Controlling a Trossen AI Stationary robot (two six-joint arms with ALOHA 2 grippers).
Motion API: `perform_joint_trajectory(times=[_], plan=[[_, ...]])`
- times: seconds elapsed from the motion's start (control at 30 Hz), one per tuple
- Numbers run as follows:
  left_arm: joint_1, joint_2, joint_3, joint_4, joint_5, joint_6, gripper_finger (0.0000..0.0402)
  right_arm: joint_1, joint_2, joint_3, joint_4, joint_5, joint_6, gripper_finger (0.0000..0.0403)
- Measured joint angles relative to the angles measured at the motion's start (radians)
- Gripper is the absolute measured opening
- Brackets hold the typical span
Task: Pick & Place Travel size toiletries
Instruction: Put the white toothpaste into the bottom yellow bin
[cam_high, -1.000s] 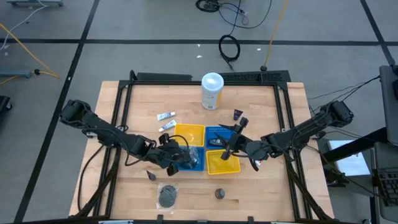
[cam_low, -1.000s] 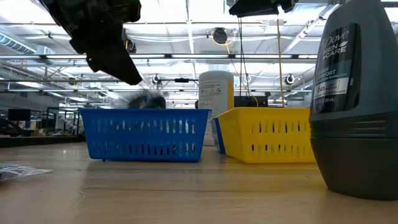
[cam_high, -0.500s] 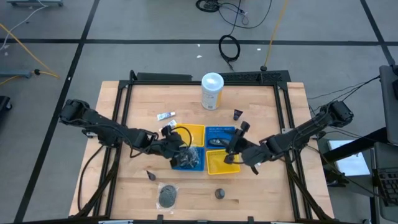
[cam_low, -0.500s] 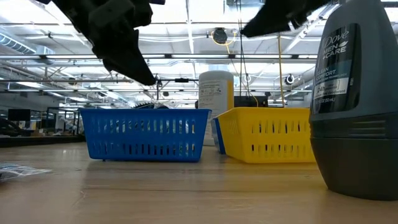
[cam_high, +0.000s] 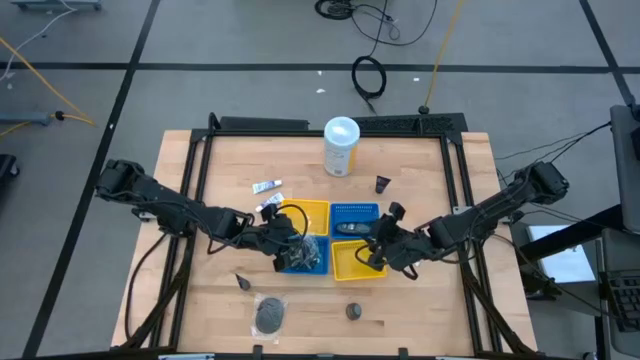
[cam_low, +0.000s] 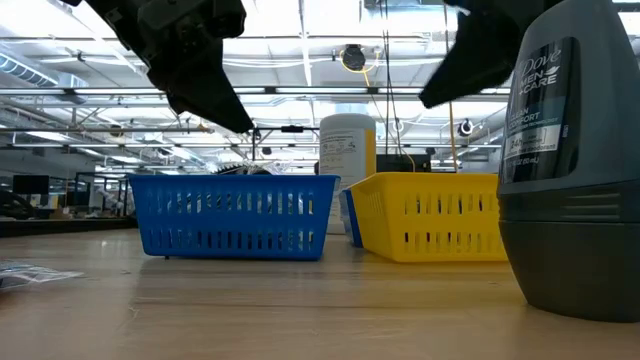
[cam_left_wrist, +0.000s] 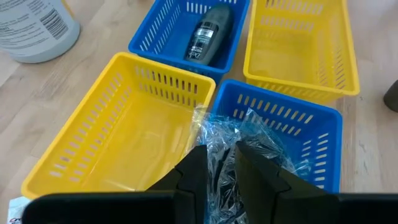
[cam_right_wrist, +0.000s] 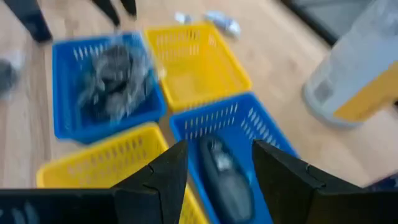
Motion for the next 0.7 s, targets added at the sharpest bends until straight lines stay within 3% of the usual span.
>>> perform_joint_trajectory(times=[0.37,0.7], plan=[[0.0,0.0,0.0,0.001,0.0,-0.002,0.0081,-0.002,-0.028,0.0,-0.338,-0.186,0.306,0.0171],[0.0,0.0,0.0,0.001,-0.001,-0.002,0.0081,-0.002,-0.046,0.0,-0.502,-0.354,0.47,0.0149]])
